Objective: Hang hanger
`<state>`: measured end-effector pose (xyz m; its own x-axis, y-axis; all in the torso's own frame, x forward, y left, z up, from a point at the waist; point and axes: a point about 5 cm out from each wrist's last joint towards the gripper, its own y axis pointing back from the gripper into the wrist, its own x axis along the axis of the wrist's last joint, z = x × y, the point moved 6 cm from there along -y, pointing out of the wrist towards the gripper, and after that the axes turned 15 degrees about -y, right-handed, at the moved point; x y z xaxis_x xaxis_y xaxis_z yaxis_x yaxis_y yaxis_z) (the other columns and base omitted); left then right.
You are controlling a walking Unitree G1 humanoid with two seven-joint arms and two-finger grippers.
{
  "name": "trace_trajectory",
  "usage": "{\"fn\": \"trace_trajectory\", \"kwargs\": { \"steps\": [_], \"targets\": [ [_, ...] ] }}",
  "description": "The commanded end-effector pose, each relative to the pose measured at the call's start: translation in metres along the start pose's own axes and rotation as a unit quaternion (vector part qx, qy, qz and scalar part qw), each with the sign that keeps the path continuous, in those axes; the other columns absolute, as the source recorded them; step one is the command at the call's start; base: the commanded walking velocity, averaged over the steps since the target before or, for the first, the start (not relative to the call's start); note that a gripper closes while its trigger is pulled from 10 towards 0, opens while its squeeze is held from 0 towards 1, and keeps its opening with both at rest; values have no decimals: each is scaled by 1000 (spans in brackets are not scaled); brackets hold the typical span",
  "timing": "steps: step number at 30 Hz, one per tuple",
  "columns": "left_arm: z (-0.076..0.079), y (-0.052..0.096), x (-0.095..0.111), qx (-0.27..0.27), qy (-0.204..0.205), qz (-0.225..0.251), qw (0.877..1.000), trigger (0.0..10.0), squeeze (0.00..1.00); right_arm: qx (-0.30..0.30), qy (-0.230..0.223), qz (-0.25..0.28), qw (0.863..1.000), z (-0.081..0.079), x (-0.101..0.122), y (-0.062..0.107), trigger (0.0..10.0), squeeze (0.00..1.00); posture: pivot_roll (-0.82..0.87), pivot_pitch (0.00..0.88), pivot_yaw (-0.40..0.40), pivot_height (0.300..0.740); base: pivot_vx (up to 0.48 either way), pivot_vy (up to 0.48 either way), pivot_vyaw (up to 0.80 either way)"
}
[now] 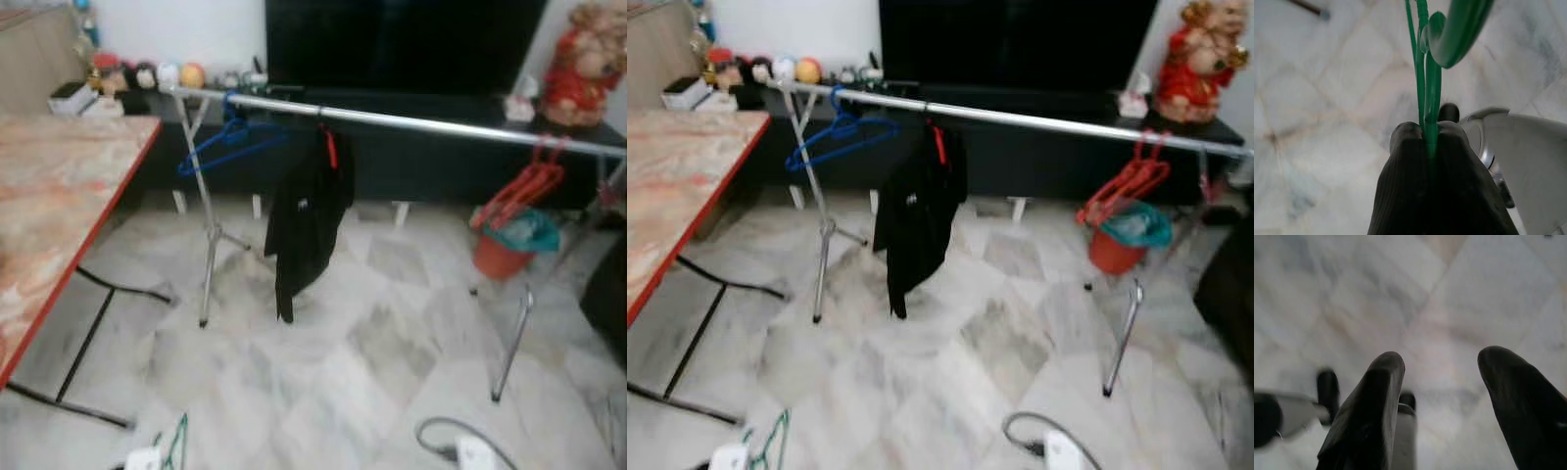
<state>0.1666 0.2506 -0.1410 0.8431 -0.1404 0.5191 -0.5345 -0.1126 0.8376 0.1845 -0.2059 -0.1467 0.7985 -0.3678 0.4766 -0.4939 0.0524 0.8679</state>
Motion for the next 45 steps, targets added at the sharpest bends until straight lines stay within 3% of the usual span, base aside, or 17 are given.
{"fn": "trace_trajectory", "kwargs": {
  "steps": [1, 7, 24, 31, 45],
  "targets": [
    [9, -3, 9, -10, 0, 10, 1000, 10000, 0, -24, 1, -9, 1000, 19, -6, 3, 10000, 0, 128, 0, -46, 740, 401, 0, 0],
    [10, -3, 10, -11, 2, 11, 1000, 10000, 0, -26, 4, -11, 1000, 19, -5, 3, 10000, 0, 128, 0, -46, 740, 401, 0, 0],
    [12, -3, 10, -14, 2, 11, 1000, 10000, 0, -25, 16, -17, 999, 19, -6, 3, 10000, 0, 129, 0, -47, 740, 395, 0, -749],
    [11, -2, 5, -12, 3, 3, 1000, 10000, 0, -26, 15, -13, 999, 20, -5, 3, 10000, 0, 130, 0, -49, 740, 344, 0, 0],
    [-19, 6, -18, 6, 1, -29, 1000, 10000, 0, -18, 11, -12, 1000, 17, -7, 3, 10000, 0, 130, 0, -40, 740, 0, 0, 0]
  ]
}}
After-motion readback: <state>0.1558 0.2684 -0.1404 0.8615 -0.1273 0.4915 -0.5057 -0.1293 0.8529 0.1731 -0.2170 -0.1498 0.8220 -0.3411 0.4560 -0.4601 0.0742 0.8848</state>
